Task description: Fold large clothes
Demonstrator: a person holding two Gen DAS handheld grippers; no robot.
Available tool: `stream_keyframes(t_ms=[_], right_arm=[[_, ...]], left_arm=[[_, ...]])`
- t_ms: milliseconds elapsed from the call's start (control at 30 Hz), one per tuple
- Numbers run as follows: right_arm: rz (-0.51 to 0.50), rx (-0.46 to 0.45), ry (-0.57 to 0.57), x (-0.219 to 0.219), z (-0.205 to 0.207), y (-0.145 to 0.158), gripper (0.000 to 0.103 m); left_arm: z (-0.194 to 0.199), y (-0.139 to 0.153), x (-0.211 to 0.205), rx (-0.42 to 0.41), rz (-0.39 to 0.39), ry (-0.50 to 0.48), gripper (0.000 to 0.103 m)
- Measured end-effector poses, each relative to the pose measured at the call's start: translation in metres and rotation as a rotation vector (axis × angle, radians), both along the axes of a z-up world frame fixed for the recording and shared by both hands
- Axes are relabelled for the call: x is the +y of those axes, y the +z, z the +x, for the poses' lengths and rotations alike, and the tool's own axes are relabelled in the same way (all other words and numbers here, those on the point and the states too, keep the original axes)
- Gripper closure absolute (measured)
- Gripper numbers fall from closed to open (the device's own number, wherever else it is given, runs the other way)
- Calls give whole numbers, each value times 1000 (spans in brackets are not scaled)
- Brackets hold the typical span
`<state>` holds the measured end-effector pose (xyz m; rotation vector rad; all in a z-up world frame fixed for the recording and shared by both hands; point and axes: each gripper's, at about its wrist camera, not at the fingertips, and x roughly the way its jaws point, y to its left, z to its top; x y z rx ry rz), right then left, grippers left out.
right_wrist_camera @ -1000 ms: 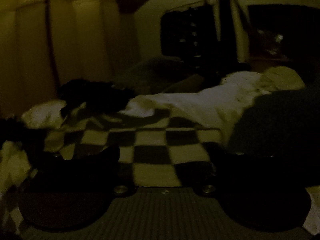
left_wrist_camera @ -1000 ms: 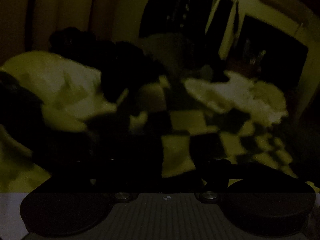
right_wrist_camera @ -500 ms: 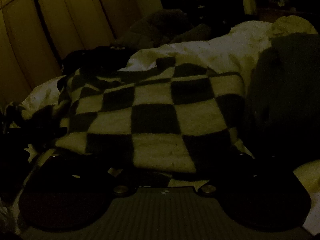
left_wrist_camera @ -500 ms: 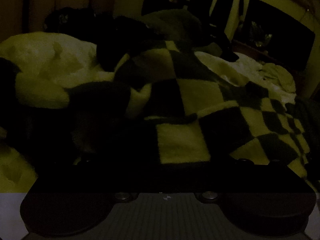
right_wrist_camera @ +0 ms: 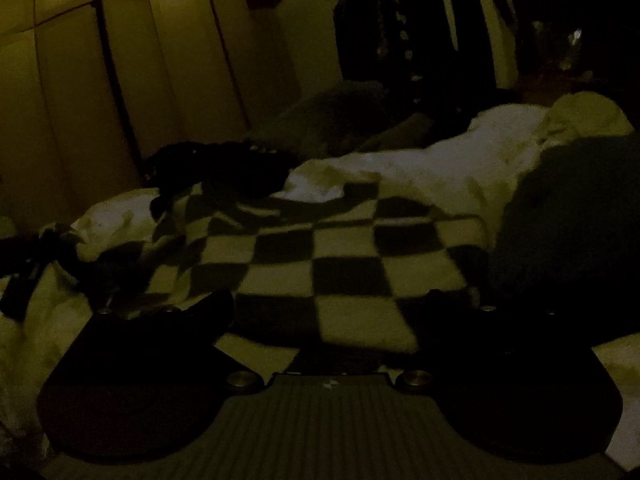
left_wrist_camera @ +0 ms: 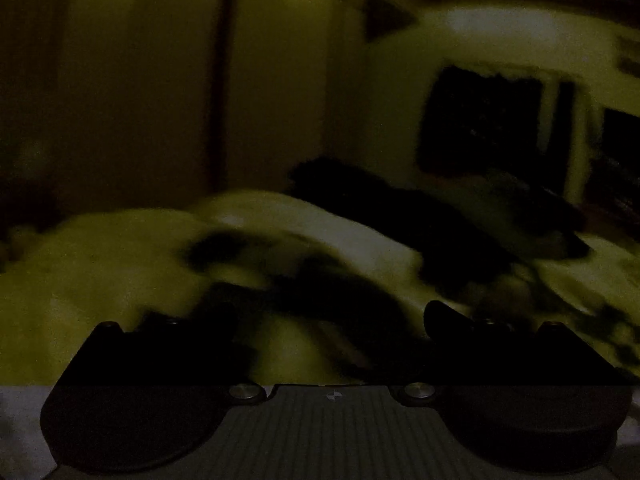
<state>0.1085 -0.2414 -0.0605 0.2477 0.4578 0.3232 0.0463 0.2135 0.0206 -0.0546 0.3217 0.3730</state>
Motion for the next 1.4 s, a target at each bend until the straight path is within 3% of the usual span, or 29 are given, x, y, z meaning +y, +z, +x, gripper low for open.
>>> stream_keyframes(t_ms=[133, 233, 300, 400, 467, 533, 600, 733, 767, 800, 867, 1000, 1033, 1067, 1100, 1133, 1233, 1400], right_arm=[[-7, 17, 16, 8, 1, -3, 1], [-3, 27, 17, 9, 1, -5, 1], [10, 42, 15, 8, 2, -7, 1], [39, 85, 10, 5, 6, -13, 1], [51, 106, 5, 4, 8, -17, 1], [51, 113, 4, 4, 9, -19, 1], [40, 116, 6, 6, 10, -20, 1], [21, 113, 5, 9, 8, -21, 1], [21, 111, 5, 9, 8, -21, 1], [23, 112, 5, 8, 9, -20, 1], [29, 113, 5, 7, 9, -21, 1], [35, 113, 4, 6, 8, -20, 1], [38, 111, 4, 6, 8, -19, 1], [40, 110, 4, 6, 8, -19, 1], [43, 110, 4, 5, 8, -19, 1], [45, 112, 5, 5, 8, -19, 1], [53, 117, 5, 3, 7, -19, 1], [49, 129, 7, 4, 8, -21, 1]], left_arm=[[-16, -3, 46, 16, 15, 164, 0], [-21, -11, 80, 10, -55, 266, 0], [-20, -15, 98, 24, -126, 279, 0], [-16, -28, 109, 36, -165, 291, 0], [-11, -34, 106, 53, -195, 224, 0], [-10, -33, 93, 69, -133, 212, 0], [-12, -28, 80, 67, -58, 211, 12], [-28, -8, 73, 5, -89, 193, 29], [-32, -2, 72, -22, -92, 171, 62], [-35, 6, 68, -39, -81, 156, 54], [-37, 19, 56, -45, -25, 135, 55], [-36, 36, 54, -83, -134, 40, 54], [-34, 38, 52, -90, -115, 50, 54], [-30, 38, 50, -86, -75, 71, 46], [-26, 36, 49, -74, -31, 93, 13], [-23, 34, 51, -55, -11, 117, 0], [-20, 19, 68, -30, -73, 131, 0], [-3, -16, 86, 103, -126, 137, 0]])
